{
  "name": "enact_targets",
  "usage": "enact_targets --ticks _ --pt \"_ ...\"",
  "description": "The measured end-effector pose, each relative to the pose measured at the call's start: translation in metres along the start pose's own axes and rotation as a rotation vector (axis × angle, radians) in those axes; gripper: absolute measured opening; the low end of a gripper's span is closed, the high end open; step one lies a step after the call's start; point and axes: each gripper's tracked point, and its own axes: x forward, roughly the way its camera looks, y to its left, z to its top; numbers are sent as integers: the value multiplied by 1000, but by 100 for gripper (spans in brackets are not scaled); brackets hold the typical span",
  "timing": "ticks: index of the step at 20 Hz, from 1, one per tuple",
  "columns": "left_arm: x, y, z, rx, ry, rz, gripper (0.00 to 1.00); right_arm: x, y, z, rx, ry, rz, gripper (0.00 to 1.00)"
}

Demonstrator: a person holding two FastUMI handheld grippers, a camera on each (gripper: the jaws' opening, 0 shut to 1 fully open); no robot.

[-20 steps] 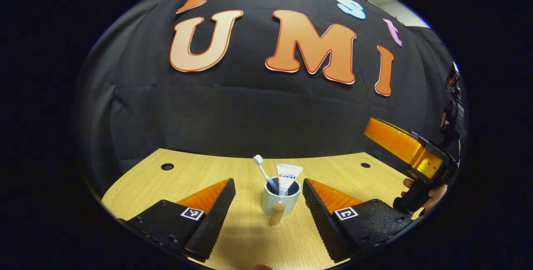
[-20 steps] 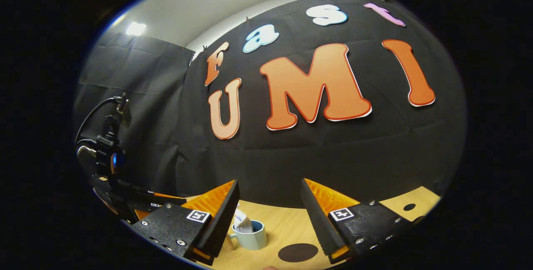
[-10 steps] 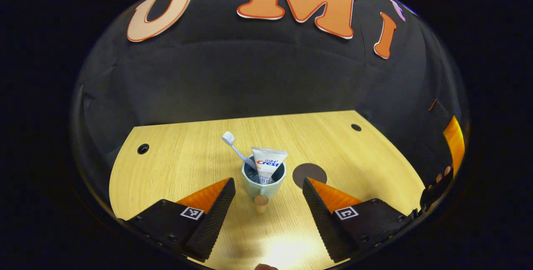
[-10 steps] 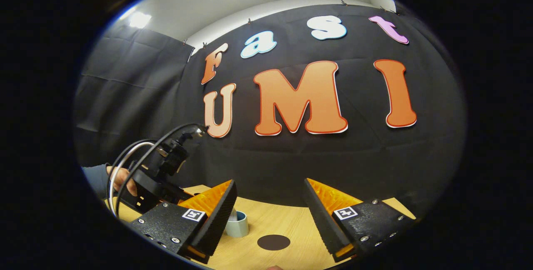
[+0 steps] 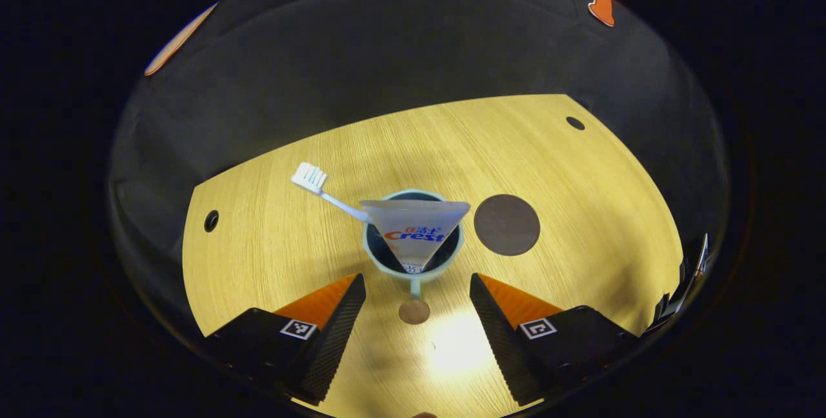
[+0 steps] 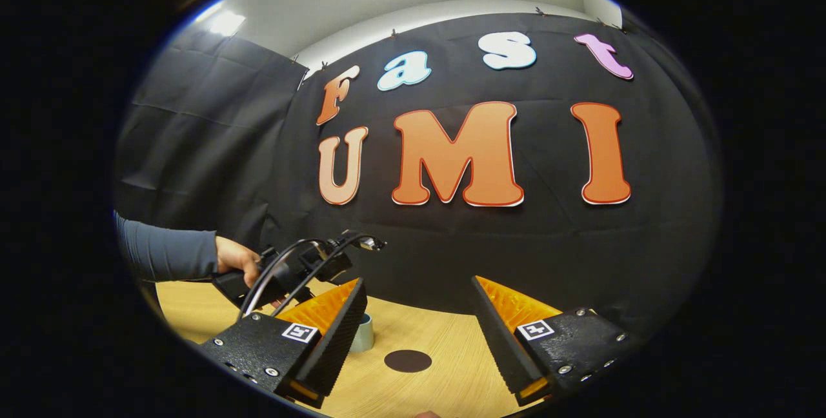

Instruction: Put the toothbrush and toothpaste on the desktop into the cup, then pick up the cup and place it on the coaster on the desktop.

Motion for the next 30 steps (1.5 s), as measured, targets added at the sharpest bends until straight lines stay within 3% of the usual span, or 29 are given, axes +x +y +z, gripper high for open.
enact_targets --ticks 6,7,9,11,14,15,16,17,19,30 --pt "4 -8 10 27 132 20 86 -14 3 -10 -23 6 17 96" --pt "7 -11 11 24 140 17 89 -15 3 -12 -25 8 19 96" --pt "7 -14 17 15 153 27 70 -17 1 -16 -28 20 16 97" --pt "7 -18 13 3 177 22 42 -20 2 -17 -26 20 19 97" --pt "11 -25 12 -45 166 12 38 -25 0 -18 -17 20 15 97" --pt "9 -28 13 -52 158 8 28 -26 -2 -19 -14 22 8 97" --pt "11 -32 13 -60 160 11 27 -27 -4 -19 -10 23 4 97" --pt "5 -31 14 -68 152 12 32 -28 -5 -21 -6 26 -2 97" --pt "10 -26 15 -81 132 24 24 -31 -6 -24 0 31 1 97" --pt "-2 -22 33 -147 46 40 21 -51 -27 -28 20 48 -43 97"
